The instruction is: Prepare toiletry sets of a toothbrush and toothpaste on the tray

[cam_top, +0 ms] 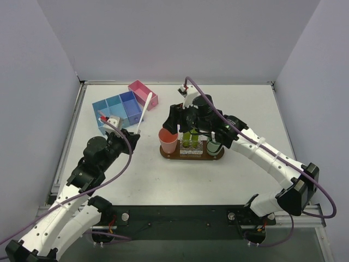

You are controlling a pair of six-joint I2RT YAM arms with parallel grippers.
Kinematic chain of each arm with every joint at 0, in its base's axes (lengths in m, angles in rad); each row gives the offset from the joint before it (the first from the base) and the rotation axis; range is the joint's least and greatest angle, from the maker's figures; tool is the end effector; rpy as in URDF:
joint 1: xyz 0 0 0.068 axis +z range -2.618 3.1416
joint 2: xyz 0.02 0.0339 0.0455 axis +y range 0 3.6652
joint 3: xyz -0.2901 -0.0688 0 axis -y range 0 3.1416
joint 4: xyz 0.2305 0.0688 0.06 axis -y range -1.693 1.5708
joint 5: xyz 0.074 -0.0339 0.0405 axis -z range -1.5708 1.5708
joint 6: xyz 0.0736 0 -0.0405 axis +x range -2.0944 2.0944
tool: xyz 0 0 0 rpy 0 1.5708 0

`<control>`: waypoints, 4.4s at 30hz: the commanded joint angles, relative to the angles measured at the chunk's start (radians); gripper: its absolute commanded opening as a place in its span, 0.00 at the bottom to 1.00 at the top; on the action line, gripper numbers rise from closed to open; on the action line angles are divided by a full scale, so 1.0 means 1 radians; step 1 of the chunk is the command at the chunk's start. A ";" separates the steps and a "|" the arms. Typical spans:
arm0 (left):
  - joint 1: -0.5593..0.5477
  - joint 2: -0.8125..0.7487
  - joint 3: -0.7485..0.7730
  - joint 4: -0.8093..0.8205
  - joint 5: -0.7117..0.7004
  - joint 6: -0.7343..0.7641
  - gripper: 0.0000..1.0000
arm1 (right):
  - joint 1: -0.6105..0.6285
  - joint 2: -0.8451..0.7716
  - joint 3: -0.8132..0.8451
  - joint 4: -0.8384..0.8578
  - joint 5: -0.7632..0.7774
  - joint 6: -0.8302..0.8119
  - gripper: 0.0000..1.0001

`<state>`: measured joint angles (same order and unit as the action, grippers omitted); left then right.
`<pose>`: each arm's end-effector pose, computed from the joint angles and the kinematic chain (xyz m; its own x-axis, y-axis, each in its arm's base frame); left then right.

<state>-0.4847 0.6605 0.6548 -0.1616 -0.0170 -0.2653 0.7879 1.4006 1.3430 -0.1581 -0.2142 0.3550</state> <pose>0.1486 -0.0768 0.3256 -0.2605 -0.1591 -0.9523 0.3966 0.8816 -0.2558 0.2336 0.2570 0.4148 -0.4332 0.0461 -0.9001 -0.7343 0.5610 0.3822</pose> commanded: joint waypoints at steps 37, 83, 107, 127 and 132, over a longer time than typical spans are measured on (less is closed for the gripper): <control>-0.368 0.154 -0.024 0.292 -0.162 -0.060 0.00 | 0.020 0.150 0.031 0.233 -0.051 0.211 0.23; -0.066 0.338 0.243 0.476 0.453 -0.463 0.74 | -0.059 -0.092 -0.085 -0.047 -0.602 -0.140 0.00; -0.058 0.306 0.172 0.438 0.194 -0.629 0.00 | 0.020 -0.244 -0.188 -0.015 -0.039 -0.100 0.55; -0.052 0.301 0.181 0.323 0.078 -0.690 0.00 | 0.258 -0.132 -0.122 -0.150 0.369 -0.180 0.54; -0.049 0.301 0.184 0.318 0.083 -0.693 0.00 | 0.267 -0.115 -0.120 -0.155 0.391 -0.189 0.48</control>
<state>-0.5411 0.9829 0.8154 0.1459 0.0750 -0.9539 1.0447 1.2697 1.1816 -0.3035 0.1242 0.1844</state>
